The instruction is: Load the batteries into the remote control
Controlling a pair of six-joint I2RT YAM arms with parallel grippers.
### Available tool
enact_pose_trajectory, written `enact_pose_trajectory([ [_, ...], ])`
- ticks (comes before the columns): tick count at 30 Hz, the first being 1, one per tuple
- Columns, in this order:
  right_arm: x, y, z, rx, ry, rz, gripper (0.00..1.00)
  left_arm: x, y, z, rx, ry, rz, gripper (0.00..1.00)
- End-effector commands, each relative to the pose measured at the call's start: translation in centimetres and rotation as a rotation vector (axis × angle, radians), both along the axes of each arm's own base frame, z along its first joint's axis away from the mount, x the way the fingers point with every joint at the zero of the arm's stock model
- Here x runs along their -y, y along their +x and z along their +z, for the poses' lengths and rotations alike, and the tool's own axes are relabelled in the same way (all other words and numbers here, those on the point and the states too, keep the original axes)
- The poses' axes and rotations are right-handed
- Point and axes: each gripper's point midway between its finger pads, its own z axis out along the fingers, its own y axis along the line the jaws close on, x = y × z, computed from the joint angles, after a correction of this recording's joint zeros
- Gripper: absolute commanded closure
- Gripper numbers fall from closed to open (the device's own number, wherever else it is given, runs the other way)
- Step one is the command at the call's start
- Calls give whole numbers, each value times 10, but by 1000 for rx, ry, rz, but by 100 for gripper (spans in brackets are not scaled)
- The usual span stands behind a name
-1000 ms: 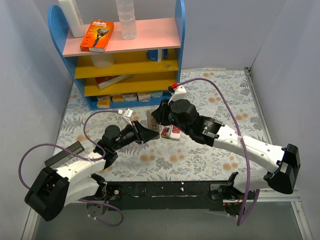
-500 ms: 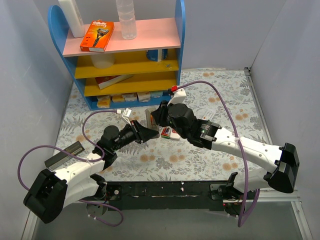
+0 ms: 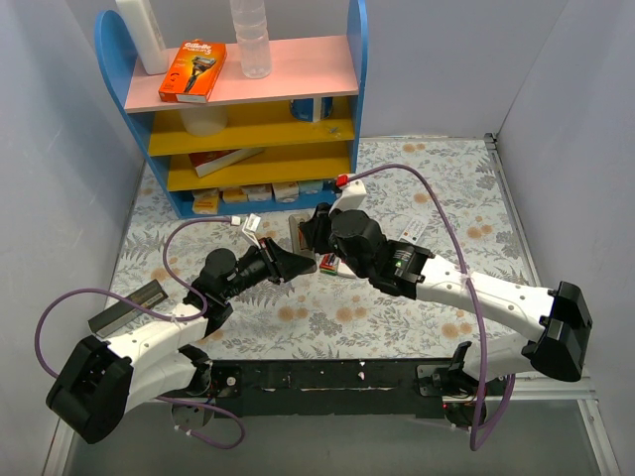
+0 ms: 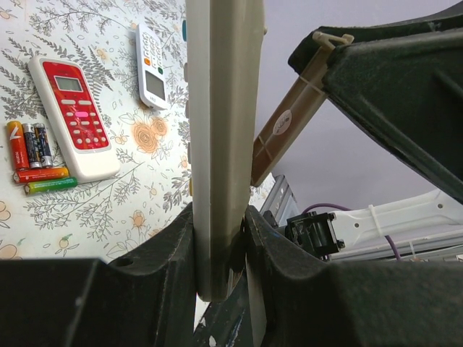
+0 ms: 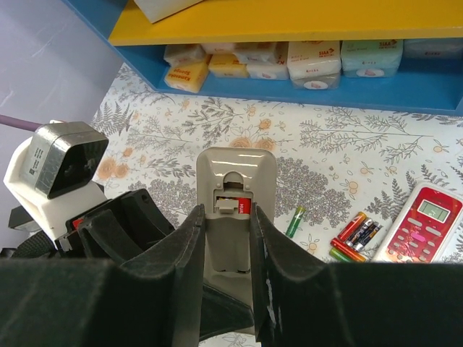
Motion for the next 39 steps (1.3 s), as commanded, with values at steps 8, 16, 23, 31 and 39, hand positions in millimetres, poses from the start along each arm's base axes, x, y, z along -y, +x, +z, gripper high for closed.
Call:
enact_pose_trajectory([
  [8, -12, 0, 8, 28, 22, 17, 74, 2, 1, 31, 79, -45, 1, 97],
  [16, -12, -2, -11, -13, -63, 11, 73, 0, 2, 31, 84, -43, 9, 97],
  [23, -24, -7, -13, -26, -38, 50, 72, 0, 1, 33, 99, -42, 8, 97],
  [31, -27, -11, -29, -105, -14, 31, 71, -2, -1, 37, 117, -57, 10, 96],
  [39, -20, -12, -33, -142, -21, -3, 70, -5, 1, 37, 115, -57, 37, 96],
])
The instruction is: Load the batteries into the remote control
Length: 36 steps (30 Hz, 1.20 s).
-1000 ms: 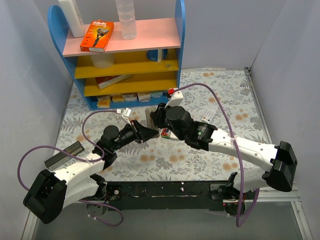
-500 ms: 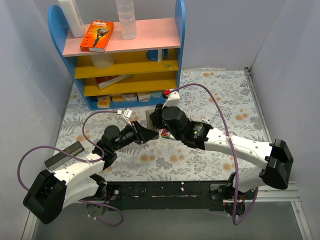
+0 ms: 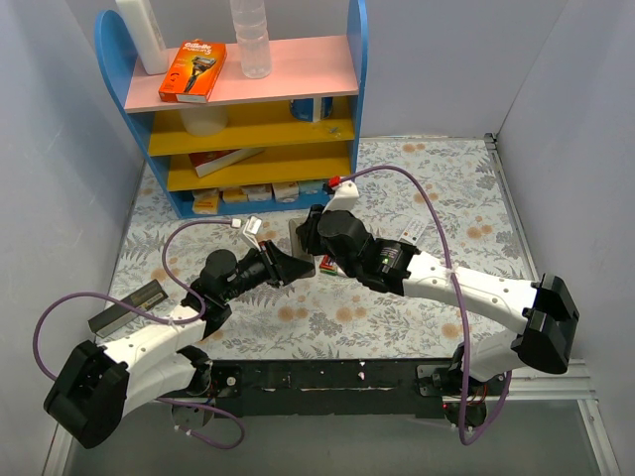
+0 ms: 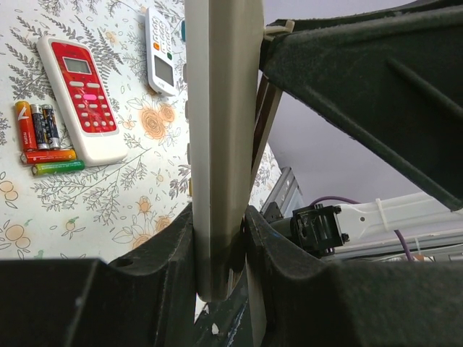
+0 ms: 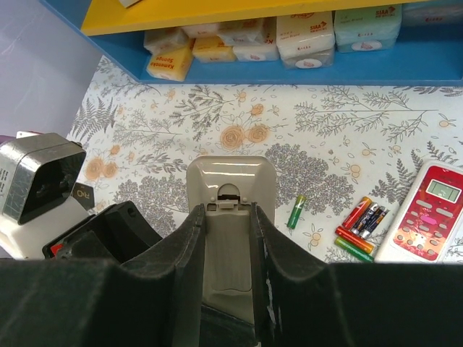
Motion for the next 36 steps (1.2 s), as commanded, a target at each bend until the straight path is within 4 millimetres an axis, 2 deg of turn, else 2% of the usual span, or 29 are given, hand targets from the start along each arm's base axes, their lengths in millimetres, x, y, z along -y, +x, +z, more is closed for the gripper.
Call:
enact_pose_trajectory([
  [1, -10, -15, -8, -63, 14, 34, 70, -3, 4, 44, 142, -87, 33, 96],
  [6, -11, -15, -6, -59, 19, 42, 64, -2, 3, 45, 143, -94, 25, 96],
  [11, -14, -13, 1, -33, 25, 54, 50, -1, 1, 46, 143, -97, 16, 96],
  [14, -12, -11, 4, -17, 21, 47, 45, -2, 0, 44, 139, -94, 14, 96],
  [19, -11, -11, 22, 33, 45, 66, 38, -2, 0, 43, 130, -97, 14, 96],
  [23, -8, -11, 41, 91, 43, 89, 27, -1, -2, 42, 118, -106, 6, 96],
  [27, 13, -7, 65, 158, 54, 87, 19, -1, -6, 41, 116, -109, -9, 96],
  [28, 8, -12, 76, 190, 88, 166, 19, 0, -6, 42, 118, -111, -14, 96],
  [29, 16, -3, 81, 202, 105, 177, 19, -1, -7, 42, 121, -111, -17, 96],
  [30, 21, -5, 86, 207, 131, 215, 19, 0, -9, 43, 123, -112, -24, 96],
  [31, 13, -19, 91, 201, 170, 346, 19, 1, -10, 44, 129, -115, -37, 96],
  [32, 22, -8, 97, 221, 197, 368, 18, 1, -12, 45, 133, -117, -46, 96],
  [33, 22, -13, 101, 225, 217, 432, 18, 2, -14, 46, 136, -120, -54, 96],
  [34, 17, -27, 101, 213, 238, 549, 18, 2, -17, 48, 142, -124, -69, 96],
  [36, 19, -26, 101, 218, 234, 608, 18, 3, -20, 50, 147, -131, -83, 96],
])
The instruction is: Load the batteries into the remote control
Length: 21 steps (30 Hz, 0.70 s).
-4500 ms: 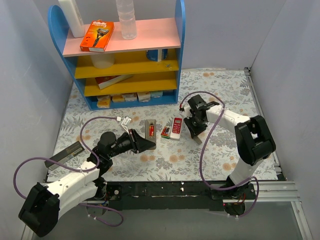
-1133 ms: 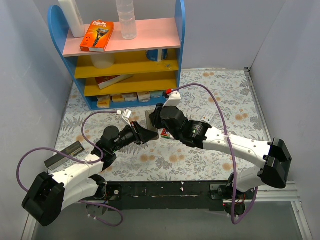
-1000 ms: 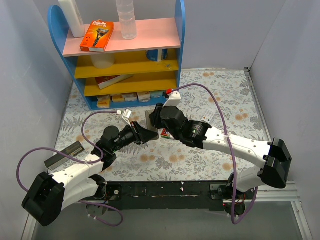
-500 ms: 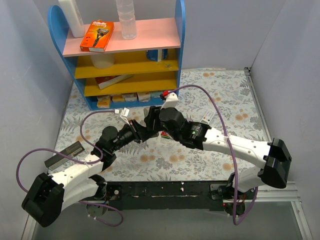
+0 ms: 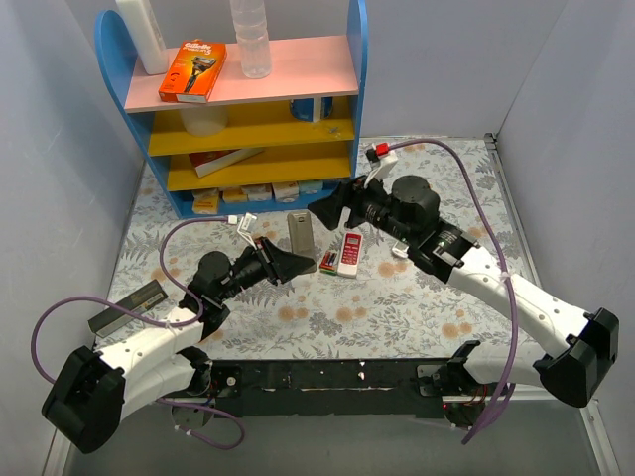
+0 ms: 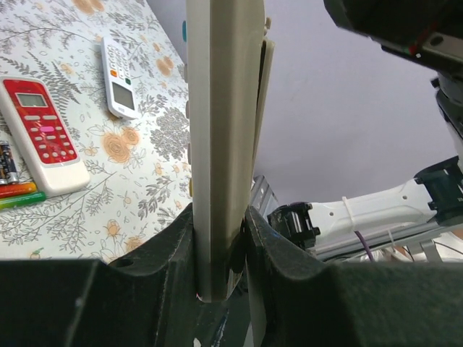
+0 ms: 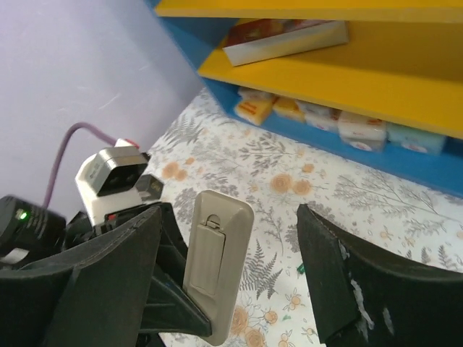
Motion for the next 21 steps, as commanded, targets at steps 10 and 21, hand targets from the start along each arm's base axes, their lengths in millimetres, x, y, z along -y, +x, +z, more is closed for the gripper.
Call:
enact_pose_trajectory([
  [10, -32, -37, 1, 40, 25, 473, 17, 1, -33, 37, 124, -90, -134, 95],
  [21, -32, -44, 1, -6, 121, 583, 31, 2, -41, 45, 146, -104, -172, 95],
])
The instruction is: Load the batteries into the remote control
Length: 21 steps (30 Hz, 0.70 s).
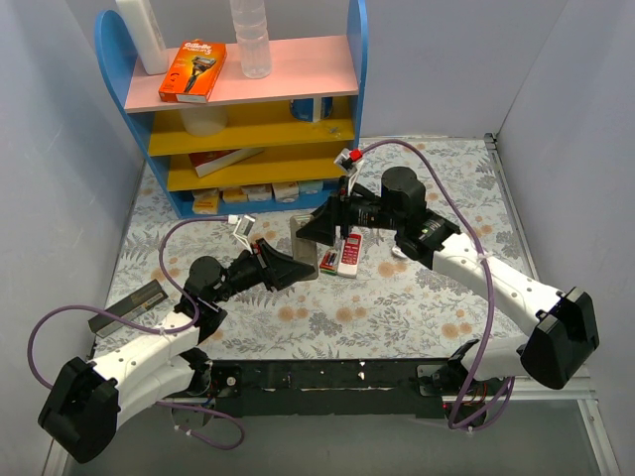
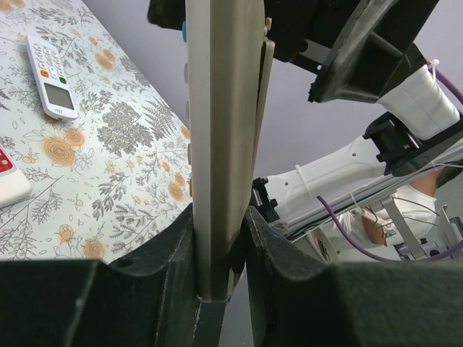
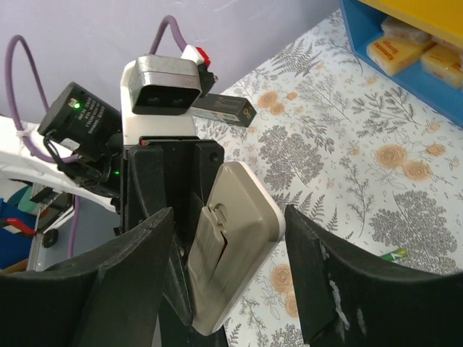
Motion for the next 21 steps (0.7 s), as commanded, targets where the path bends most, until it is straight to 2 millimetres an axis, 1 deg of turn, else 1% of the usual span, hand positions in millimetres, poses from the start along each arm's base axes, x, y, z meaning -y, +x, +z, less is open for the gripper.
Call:
enact_pose_trajectory([
  [1, -1, -11, 18, 16, 96, 92, 34, 0, -10, 14, 60, -29, -38, 95],
  [2, -1, -10, 20, 10, 105, 94, 38, 1, -10, 12, 57, -26, -41, 95],
  [4, -2, -13, 18, 3, 104, 117, 42, 1, -11, 15, 64, -33, -49, 95],
  [5, -2, -13, 15, -4, 99, 120, 47, 1, -11, 15, 66, -33, -54, 95],
  [7, -2, -16, 13, -11, 97, 141, 50, 2, -12, 16, 69, -35, -60, 95],
  [8, -3, -16, 10, -19, 93, 148, 56, 2, -13, 18, 73, -37, -65, 95],
  [9, -3, -17, 10, -21, 92, 155, 57, 2, -14, 17, 76, -35, -70, 95],
  [10, -3, -19, 8, -24, 90, 167, 61, 3, -14, 19, 80, -37, -72, 95],
  [11, -3, -19, 7, -26, 90, 171, 70, 3, -14, 20, 81, -39, -74, 95],
  [13, -4, -21, 7, -27, 94, 189, 75, 3, -14, 20, 81, -38, -80, 95],
  [14, -3, -22, 9, -25, 97, 193, 79, 4, -15, 19, 80, -37, -83, 93],
  [15, -2, -22, 10, -21, 102, 197, 82, 3, -15, 19, 78, -36, -81, 90],
  [16, -2, -22, 12, -16, 106, 197, 85, 3, -15, 18, 75, -35, -80, 85],
  [17, 0, -21, 15, -5, 110, 192, 91, 3, -14, 17, 74, -32, -75, 71],
  [19, 5, -14, 15, 22, 101, 169, 99, 1, -12, 14, 66, -22, -57, 65],
  [20, 8, -13, 14, 26, 88, 159, 99, 1, -11, 13, 64, -17, -50, 55],
  [21, 11, -11, 13, 37, 79, 147, 99, 1, -9, 7, 52, 4, -38, 47],
])
